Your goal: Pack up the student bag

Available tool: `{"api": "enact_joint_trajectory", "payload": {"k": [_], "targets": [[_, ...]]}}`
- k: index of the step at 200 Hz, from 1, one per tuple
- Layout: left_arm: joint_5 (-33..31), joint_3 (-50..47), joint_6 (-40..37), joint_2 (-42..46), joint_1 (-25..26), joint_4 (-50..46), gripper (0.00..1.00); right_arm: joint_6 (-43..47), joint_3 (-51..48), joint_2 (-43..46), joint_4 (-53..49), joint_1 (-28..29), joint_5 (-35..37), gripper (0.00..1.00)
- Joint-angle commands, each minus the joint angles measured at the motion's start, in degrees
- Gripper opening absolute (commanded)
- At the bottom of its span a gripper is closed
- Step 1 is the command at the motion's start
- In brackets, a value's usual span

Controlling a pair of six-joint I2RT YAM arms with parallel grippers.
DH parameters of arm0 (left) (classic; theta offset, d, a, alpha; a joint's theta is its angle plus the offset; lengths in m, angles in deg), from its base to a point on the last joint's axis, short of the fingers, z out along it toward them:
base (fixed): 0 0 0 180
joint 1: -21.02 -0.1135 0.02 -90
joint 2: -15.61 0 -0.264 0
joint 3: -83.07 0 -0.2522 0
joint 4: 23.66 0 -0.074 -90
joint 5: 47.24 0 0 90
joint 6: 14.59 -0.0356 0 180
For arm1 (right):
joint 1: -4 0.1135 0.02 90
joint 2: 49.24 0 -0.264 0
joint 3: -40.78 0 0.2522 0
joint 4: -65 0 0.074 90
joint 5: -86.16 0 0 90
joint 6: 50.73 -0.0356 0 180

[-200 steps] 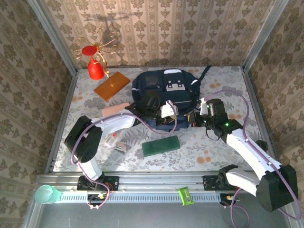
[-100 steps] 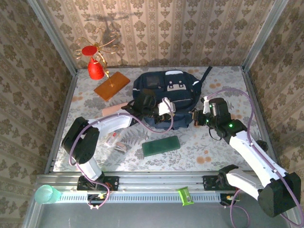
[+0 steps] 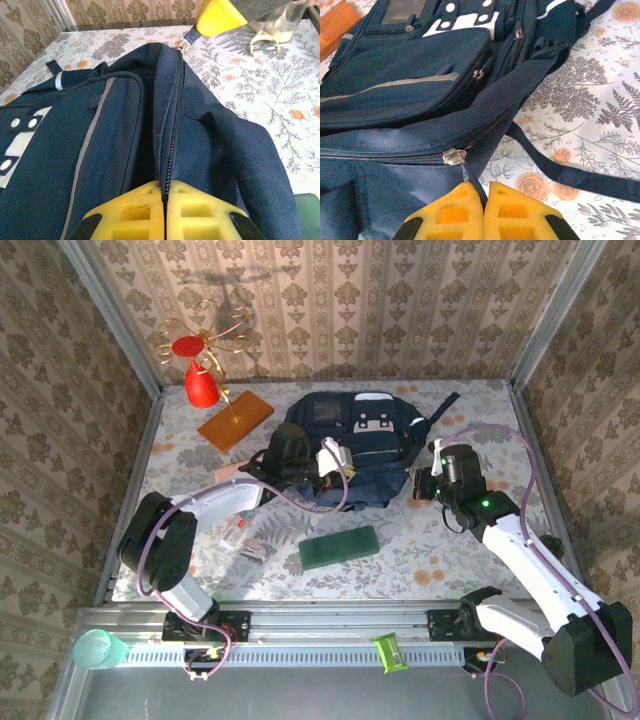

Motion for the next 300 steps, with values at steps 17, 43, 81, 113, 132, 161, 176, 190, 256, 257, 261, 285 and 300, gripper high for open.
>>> {"api": "enact_joint_trajectory", "payload": {"k": [17, 43, 81, 113, 132, 161, 176, 190, 256, 257, 261, 285, 300], "targets": [[-3.2, 0.4, 1.1, 0.5, -5.7, 3.0, 0.00, -0.7, 1.0, -2.4, -0.1, -5.4, 11.8, 0.00], [-4.2, -0.9, 1.4, -0.3, -6.9, 3.8, 0.00, -0.7, 1.1, -3.9, 2.4, -5.3, 5.9, 0.00], [-7.2, -1.1, 1.6, -1.5, -7.4, 3.3, 0.02, 0.1, -0.3, -1.8, 6.1, -5.1, -0.4, 0.00], [-9.1, 1.4, -1.2, -1.7, -4.1, -1.6, 0.35, -1.1, -0.9, 0.3, 10.5, -4.0, -10.8, 0.00], [-11.8, 3.4, -3.2, -1.3, -0.2, -4.5, 0.46, -2.0, -0.6, 0.4, 12.1, -2.0, -13.7, 0.00], [-12.5, 7.1, -0.9, -1.5, 4.0, -6.8, 0.57, -2.8, 0.0, -0.3, 13.7, 1.3, -14.0, 0.00], [-11.6, 8.7, 1.6, -1.9, 5.1, -6.7, 0.61, -3.2, 0.3, -0.7, 14.3, 2.6, -13.8, 0.00], [-11.0, 9.9, 2.7, -2.7, 6.0, -7.2, 0.63, -3.4, 0.4, -1.3, 14.8, 3.2, -13.8, 0.00], [-15.1, 17.1, -1.3, -11.1, 9.7, -16.6, 0.65, -4.0, -0.6, -1.1, 15.9, 4.1, -13.3, 0.00], [-15.1, 17.2, -1.4, -11.3, 9.8, -16.7, 0.65, -4.0, -0.6, -1.1, 15.9, 4.2, -13.3, 0.00], [-15.1, 17.7, -1.5, -11.7, 9.9, -17.1, 0.64, -4.1, -0.7, -1.1, 15.9, 4.1, -13.3, 0.00], [-15.5, 20.2, -1.3, -14.4, 10.2, -18.7, 0.60, -4.5, -1.2, -0.8, 16.4, 4.3, -13.0, 0.00], [-15.8, 21.1, -1.4, -15.2, 10.1, -19.9, 0.45, -4.6, -1.6, -0.7, 16.2, 4.3, -11.8, 0.00]]}}
